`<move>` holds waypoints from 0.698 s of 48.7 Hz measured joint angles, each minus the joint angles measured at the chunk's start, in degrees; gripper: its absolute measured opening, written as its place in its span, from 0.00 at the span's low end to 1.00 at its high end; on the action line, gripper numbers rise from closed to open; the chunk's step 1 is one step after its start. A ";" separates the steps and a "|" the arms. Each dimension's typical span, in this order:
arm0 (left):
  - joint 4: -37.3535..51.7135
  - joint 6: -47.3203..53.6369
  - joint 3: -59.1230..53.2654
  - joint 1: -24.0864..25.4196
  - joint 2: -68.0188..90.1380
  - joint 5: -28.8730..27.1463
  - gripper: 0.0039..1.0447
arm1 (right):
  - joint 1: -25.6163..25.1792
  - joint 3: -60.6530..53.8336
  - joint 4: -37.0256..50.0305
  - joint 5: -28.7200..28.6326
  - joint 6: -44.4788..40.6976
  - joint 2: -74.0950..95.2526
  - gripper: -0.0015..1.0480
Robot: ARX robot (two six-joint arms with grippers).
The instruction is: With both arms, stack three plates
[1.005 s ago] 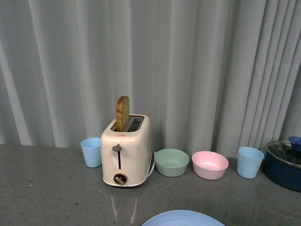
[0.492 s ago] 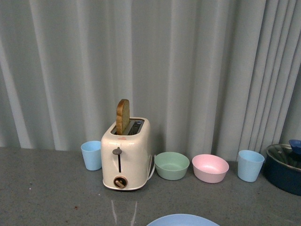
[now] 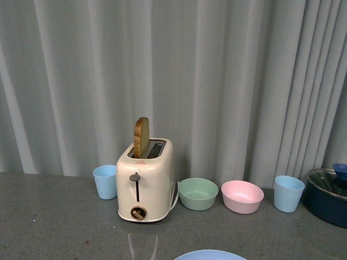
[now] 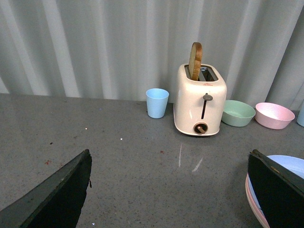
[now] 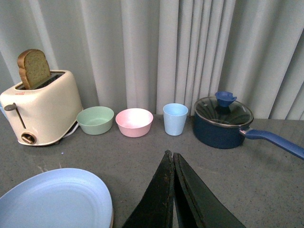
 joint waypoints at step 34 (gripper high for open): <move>0.00 0.00 0.00 0.00 0.00 0.02 0.94 | 0.00 -3.56 -12.74 0.00 -0.02 -15.61 0.03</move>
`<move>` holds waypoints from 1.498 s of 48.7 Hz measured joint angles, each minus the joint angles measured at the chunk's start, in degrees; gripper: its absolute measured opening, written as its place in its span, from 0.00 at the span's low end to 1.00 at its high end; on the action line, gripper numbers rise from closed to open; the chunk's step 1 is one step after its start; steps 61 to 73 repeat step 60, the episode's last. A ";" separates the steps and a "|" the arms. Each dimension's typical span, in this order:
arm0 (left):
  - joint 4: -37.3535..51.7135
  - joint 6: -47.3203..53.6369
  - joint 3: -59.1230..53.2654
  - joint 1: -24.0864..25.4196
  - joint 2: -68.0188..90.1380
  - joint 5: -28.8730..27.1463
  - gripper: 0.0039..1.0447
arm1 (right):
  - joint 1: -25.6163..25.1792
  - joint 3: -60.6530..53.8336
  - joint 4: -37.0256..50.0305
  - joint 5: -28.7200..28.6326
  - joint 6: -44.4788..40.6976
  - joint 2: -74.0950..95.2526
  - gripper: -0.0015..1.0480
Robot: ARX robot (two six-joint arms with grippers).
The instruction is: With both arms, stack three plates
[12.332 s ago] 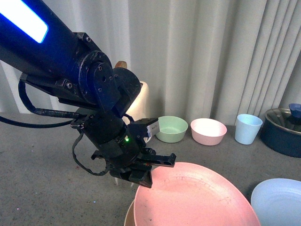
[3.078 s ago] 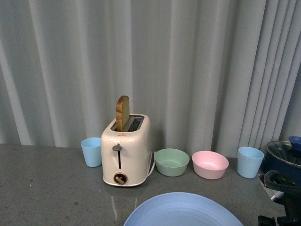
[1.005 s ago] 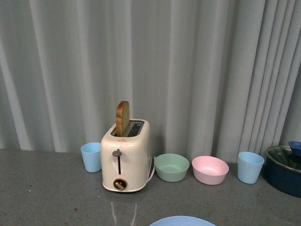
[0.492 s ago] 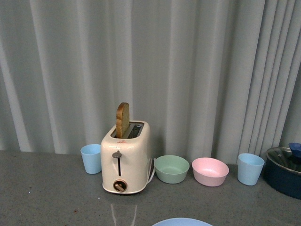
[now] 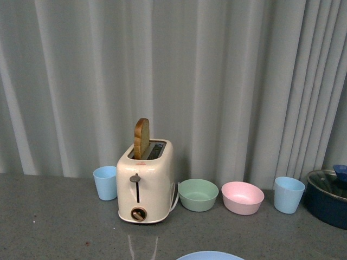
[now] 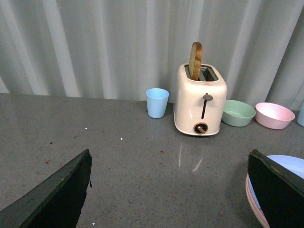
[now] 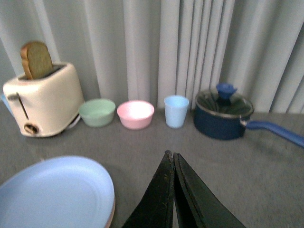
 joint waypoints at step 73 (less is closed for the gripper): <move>0.00 0.00 0.00 0.00 -0.07 0.00 0.94 | 0.00 0.00 -4.61 0.00 -0.09 -5.68 0.93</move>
